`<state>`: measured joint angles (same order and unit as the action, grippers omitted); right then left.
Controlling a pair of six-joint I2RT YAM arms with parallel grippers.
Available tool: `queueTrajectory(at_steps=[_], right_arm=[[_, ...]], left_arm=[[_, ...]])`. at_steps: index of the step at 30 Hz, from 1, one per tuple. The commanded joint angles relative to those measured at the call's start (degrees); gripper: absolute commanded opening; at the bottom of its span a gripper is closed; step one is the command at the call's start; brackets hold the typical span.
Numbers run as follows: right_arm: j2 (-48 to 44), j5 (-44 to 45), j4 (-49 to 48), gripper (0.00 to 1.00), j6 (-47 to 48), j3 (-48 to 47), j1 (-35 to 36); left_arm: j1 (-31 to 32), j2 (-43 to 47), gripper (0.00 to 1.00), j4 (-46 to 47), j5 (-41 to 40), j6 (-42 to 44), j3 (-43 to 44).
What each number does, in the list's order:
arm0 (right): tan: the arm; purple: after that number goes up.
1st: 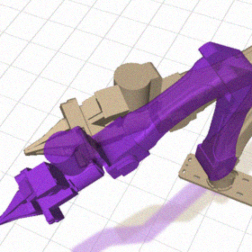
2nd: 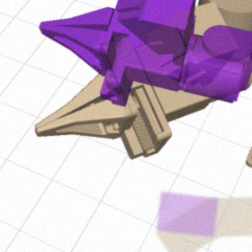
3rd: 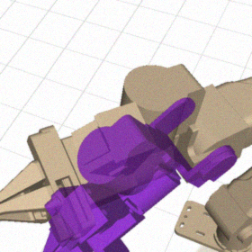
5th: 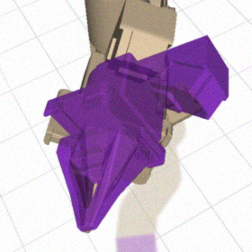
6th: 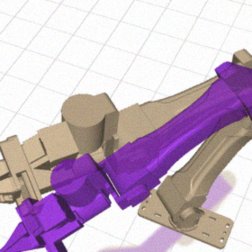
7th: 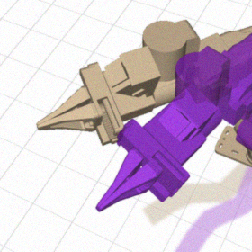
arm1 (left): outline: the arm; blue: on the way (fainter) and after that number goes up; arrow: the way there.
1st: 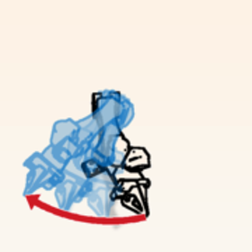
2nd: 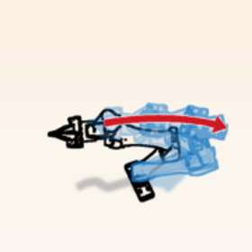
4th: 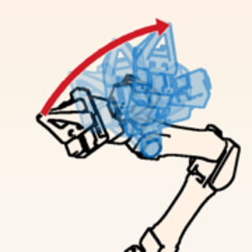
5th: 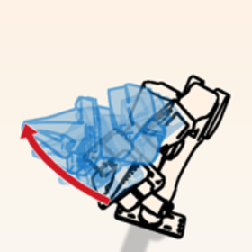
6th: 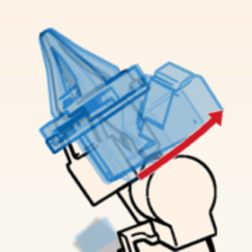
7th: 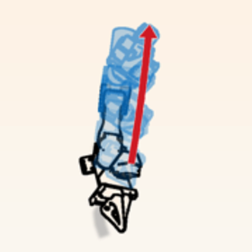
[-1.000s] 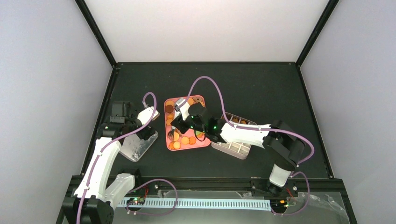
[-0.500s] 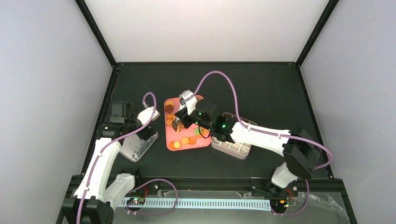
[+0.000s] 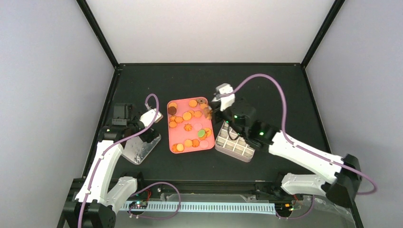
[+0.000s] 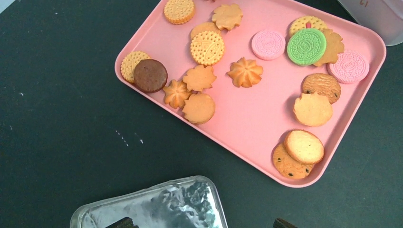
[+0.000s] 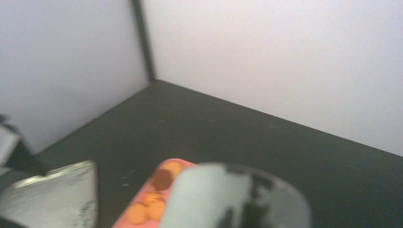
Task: Pack the cookies
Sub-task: Pick up the fake cookies from the plate, then place the fake cookies in the empty pocket of the box.
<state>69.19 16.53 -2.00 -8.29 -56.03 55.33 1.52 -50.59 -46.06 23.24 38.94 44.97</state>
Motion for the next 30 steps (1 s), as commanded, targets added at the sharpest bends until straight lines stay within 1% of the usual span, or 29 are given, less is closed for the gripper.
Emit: queueTrajectory(at_steps=[1,7,11,16,22,30], right_arm=[[-7.97,14.65,8.56,0.01,-0.24,3.51,-3.25],[-15.77,25.95,20.60,0.01,-1.74,7.00,-7.03],[-18.14,28.50,24.54,0.01,-3.23,8.90,-10.20],[-17.69,29.99,25.42,0.01,-3.58,10.14,-12.35],[-16.45,29.59,26.12,0.02,-4.61,10.63,-12.97],[-16.66,27.54,23.11,0.09,-5.83,13.64,-13.66]], left_arm=[[-0.41,0.26,0.76,-0.11,1.21,0.03,1.58],[-0.45,-0.92,0.77,-0.32,2.04,0.06,2.44],[-0.40,-1.68,0.77,-0.38,2.23,0.00,2.74],[-0.44,-1.84,0.77,-0.45,2.29,-0.01,2.81],[-0.45,-1.73,0.77,-0.85,2.11,0.26,2.93],[-0.39,-1.90,0.77,-0.83,2.23,0.15,2.70]])
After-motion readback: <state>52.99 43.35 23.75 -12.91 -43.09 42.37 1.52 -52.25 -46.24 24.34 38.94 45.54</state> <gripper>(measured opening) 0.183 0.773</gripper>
